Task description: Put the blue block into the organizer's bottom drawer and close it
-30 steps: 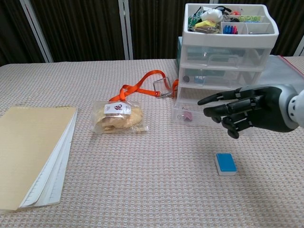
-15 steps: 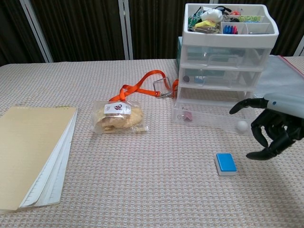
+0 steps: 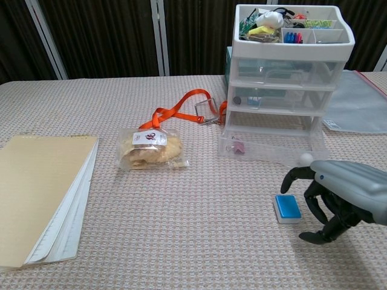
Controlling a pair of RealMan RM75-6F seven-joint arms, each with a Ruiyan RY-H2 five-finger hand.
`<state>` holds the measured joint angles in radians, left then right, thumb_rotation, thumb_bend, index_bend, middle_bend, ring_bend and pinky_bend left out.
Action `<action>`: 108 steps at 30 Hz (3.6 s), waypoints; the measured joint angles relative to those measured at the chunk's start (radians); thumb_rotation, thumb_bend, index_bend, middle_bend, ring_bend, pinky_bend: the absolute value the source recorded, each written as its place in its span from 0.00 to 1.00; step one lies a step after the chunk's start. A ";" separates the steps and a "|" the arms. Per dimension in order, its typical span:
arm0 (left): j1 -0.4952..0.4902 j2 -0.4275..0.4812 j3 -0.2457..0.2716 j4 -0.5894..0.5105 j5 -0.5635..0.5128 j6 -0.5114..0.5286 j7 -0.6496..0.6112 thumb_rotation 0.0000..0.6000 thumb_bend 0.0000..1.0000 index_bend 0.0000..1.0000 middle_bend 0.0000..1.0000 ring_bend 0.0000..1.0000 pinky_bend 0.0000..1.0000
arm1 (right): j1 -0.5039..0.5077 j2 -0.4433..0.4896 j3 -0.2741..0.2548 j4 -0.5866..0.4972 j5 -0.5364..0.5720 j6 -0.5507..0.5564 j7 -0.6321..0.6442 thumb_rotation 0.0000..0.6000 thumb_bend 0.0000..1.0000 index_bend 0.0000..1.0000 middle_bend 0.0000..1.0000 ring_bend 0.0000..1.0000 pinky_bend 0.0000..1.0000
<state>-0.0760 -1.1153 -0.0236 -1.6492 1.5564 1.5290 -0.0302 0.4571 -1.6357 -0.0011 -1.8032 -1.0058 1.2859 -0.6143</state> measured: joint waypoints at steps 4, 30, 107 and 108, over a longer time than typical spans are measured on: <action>0.000 -0.001 0.000 0.000 0.000 -0.001 -0.001 1.00 0.14 0.08 0.00 0.00 0.00 | -0.002 -0.029 0.018 0.028 0.009 0.002 -0.011 1.00 0.15 0.31 0.72 0.77 0.70; -0.001 0.002 0.001 -0.004 0.001 -0.004 -0.006 1.00 0.14 0.08 0.00 0.00 0.00 | 0.007 -0.089 0.072 0.075 0.123 -0.004 -0.109 1.00 0.30 0.42 0.73 0.77 0.71; 0.002 -0.011 -0.003 0.013 0.015 0.019 0.009 1.00 0.14 0.08 0.00 0.00 0.00 | 0.030 0.117 0.005 0.261 -0.490 0.101 0.109 1.00 0.25 0.15 0.11 0.03 0.14; 0.002 -0.012 -0.004 0.015 0.015 0.021 0.010 1.00 0.14 0.08 0.00 0.00 0.00 | 0.025 0.122 -0.016 0.284 -0.531 0.111 0.088 1.00 0.25 0.15 0.11 0.03 0.14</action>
<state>-0.0735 -1.1275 -0.0274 -1.6346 1.5714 1.5498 -0.0199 0.4819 -1.5137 -0.0174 -1.5192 -1.5367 1.3968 -0.5260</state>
